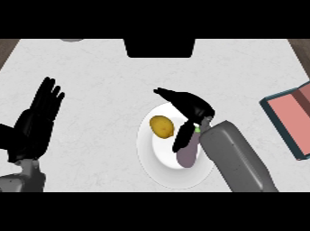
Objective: Pick the lemon from the plate and place it in the cardboard box
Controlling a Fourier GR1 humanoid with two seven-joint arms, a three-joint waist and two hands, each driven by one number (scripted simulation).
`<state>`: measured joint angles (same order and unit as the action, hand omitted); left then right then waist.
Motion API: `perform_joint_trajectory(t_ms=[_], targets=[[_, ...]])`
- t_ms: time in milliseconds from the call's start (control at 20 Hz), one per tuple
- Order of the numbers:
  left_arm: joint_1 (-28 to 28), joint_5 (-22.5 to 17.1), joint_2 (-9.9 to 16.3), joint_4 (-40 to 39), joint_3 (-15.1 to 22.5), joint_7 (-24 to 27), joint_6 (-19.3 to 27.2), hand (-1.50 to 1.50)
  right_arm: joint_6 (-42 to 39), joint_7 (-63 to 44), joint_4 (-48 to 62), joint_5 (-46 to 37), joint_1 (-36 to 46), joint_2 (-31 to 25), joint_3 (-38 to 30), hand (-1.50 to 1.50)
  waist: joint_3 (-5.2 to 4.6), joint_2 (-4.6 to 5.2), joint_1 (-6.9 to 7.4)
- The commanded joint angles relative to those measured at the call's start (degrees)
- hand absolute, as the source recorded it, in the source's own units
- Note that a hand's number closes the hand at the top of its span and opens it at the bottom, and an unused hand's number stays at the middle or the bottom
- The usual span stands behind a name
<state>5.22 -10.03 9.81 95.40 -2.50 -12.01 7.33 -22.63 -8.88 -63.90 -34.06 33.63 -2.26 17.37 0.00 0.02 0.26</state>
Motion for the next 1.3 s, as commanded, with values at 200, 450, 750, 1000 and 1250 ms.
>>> perform_joint_trajectory(t_ms=[200,450,750,1000,1250], targets=[[0.63,1.52,-1.17,0.16,-0.24,-0.41,-0.82,0.0,1.95,-1.27,4.16,-0.95,2.02,2.21,1.64,-1.5,0.0,0.0,0.1],[-0.73,1.07,-0.73,-1.13,-1.67,2.02,-3.05,0.0,2.09,6.02,9.98,-3.53,2.71,2.24,-1.52,-1.5,0.0,0.04,0.12],[1.9,1.22,-1.42,0.16,-2.16,-1.5,-1.78,0.0,5.91,5.85,13.54,-1.96,2.7,2.25,1.64,-1.5,0.01,0.05,0.3],[0.42,1.91,-1.05,5.33,-1.64,-6.22,-1.24,0.0,4.73,4.06,9.34,-2.76,-0.41,2.25,3.23,-1.5,0.01,-0.08,0.12],[2.54,2.23,-1.73,-0.01,-1.65,-2.38,-2.89,0.0,11.39,5.87,19.26,1.75,5.01,2.26,7.98,-1.5,0.01,0.11,0.63]])
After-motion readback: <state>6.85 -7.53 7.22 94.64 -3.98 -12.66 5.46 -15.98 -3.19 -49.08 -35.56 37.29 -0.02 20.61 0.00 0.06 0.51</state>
